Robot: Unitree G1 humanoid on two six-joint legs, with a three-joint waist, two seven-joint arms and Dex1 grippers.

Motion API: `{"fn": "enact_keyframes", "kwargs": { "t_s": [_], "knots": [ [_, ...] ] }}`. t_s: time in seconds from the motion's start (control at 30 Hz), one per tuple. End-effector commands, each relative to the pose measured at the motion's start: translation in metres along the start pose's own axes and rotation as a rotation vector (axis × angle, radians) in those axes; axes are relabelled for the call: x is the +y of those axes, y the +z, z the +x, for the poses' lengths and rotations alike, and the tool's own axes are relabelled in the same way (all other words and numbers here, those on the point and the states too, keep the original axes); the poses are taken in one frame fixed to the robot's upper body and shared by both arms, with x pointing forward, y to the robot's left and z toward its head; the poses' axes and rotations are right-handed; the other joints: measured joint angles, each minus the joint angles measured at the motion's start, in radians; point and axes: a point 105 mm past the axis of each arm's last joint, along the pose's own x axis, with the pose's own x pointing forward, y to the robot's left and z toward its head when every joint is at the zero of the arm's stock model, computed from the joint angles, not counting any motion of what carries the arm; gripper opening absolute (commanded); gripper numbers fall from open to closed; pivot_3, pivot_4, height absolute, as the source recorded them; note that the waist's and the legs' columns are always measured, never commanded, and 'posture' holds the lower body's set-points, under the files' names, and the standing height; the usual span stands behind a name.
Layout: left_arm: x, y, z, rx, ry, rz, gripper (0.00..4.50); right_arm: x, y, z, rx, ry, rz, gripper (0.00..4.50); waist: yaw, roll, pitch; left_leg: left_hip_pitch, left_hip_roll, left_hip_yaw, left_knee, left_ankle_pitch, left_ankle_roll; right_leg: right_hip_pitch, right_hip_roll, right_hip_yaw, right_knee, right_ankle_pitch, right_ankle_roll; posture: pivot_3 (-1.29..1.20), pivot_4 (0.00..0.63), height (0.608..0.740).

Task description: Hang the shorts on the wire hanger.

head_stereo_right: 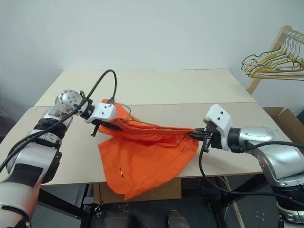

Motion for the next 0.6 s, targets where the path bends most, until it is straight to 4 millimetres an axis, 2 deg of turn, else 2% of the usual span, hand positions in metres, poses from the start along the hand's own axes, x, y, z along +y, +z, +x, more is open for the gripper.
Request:
{"fn": "enact_keyframes", "kwargs": {
  "t_s": [0.03, 0.17, 0.27, 0.37, 0.53, 0.6],
  "knots": [
    [-0.007, -0.022, -0.011, 0.105, -0.017, -0.063, 0.0, -0.008, 0.017, -0.007, 0.013, -0.05, -0.091, 0.02, -0.001, 0.0, 0.0, 0.0, 0.0, 0.0, 0.0, 0.0, 0.0, 0.0, 0.0, 0.0, 0.0, 0.0, 0.0, 0.04, 0.0, 0.74],
    [-0.002, -0.013, -0.003, 0.083, -0.019, -0.054, 0.0, 0.007, 0.023, 0.011, 0.017, 0.014, -0.123, 0.02, -0.001, 0.0, 0.0, 0.0, 0.0, 0.0, 0.0, 0.0, 0.0, 0.0, 0.0, 0.0, 0.0, 0.0, 0.0, 0.03, 0.0, 0.74],
    [0.003, -0.005, 0.001, 0.057, -0.017, -0.048, 0.0, 0.015, 0.024, 0.02, 0.035, 0.052, -0.134, 0.99, 0.0, 0.0, 0.0, 0.0, 0.0, 0.001, 0.0, 0.0, 0.0, 0.0, 0.0, 0.0, 0.0, 0.0, 0.0, 0.03, 0.0, 0.74],
    [0.006, -0.001, 0.003, 0.045, -0.011, -0.047, 0.0, 0.016, 0.024, 0.021, 0.051, 0.05, -0.137, 2.0, 0.001, 0.0, 0.0, 0.0, 0.0, 0.001, 0.0, 0.0, 0.0, 0.0, 0.0, 0.0, 0.0, 0.0, 0.0, 0.03, 0.0, 0.74],
    [0.01, 0.0, 0.0, 0.044, 0.013, -0.049, 0.0, 0.004, 0.029, 0.008, 0.047, -0.009, -0.139, 3.94, 0.001, 0.0, 0.0, 0.0, 0.0, 0.001, 0.0, 0.0, 0.0, 0.0, 0.0, 0.0, 0.0, 0.001, -0.002, 0.04, 0.0, 0.74],
    [0.011, -0.001, 0.0, 0.047, 0.018, -0.05, 0.0, -0.001, 0.041, 0.002, 0.01, -0.034, -0.145, 4.48, 0.001, 0.0, 0.0, 0.0, 0.0, 0.001, 0.0, 0.0, 0.0, 0.0, 0.0, 0.0, 0.0, 0.001, -0.001, 0.03, 0.0, 0.74]
  ]
}}
